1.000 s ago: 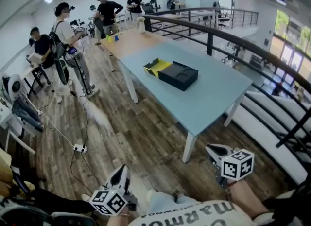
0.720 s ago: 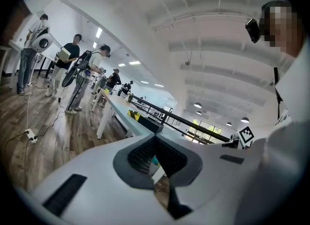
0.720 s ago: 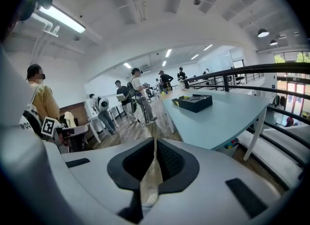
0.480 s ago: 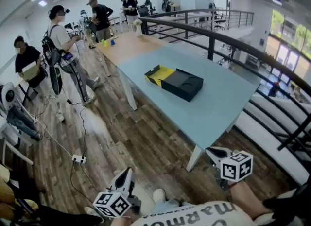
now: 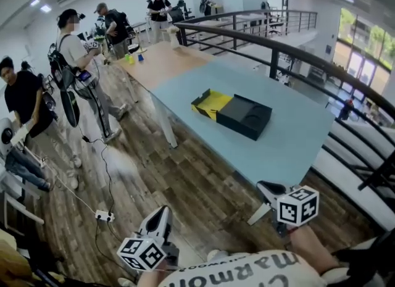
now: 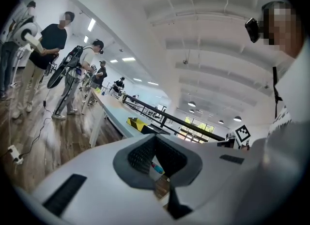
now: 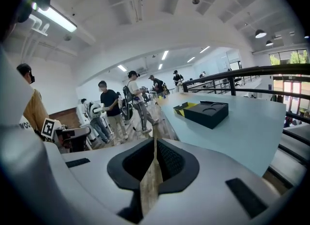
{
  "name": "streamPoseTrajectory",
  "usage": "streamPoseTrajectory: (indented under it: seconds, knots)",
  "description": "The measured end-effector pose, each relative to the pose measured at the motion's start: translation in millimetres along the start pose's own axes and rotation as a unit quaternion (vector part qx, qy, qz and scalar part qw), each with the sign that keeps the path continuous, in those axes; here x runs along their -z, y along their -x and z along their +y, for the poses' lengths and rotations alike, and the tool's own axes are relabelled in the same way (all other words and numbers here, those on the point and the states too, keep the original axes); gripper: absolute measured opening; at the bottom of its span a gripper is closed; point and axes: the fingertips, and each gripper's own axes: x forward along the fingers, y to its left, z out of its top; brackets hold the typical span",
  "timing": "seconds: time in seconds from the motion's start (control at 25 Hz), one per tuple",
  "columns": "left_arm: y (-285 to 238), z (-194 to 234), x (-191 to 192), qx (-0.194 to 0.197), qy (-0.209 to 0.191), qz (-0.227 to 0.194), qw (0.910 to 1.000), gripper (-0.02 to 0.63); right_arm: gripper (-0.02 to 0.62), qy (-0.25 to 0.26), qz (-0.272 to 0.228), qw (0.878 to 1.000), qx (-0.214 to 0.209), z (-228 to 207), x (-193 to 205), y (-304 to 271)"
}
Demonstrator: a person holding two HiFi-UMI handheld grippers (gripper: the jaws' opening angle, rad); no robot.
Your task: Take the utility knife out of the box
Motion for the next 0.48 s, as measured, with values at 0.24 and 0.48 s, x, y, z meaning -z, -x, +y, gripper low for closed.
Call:
streamPoseTrajectory:
  seconds: [0.24,0.48]
  knots:
    - [-32,28,-13,0.027,-0.005,0.014,0.9995,0.002,0.043,-0.004,0.000,1.000,0.002,4,-10,-49]
    - [-56,52,-13,0.029,0.013,0.026,0.9992,0.002,0.043,-0.006,0.024,1.000,0.009,-1,-8,-80]
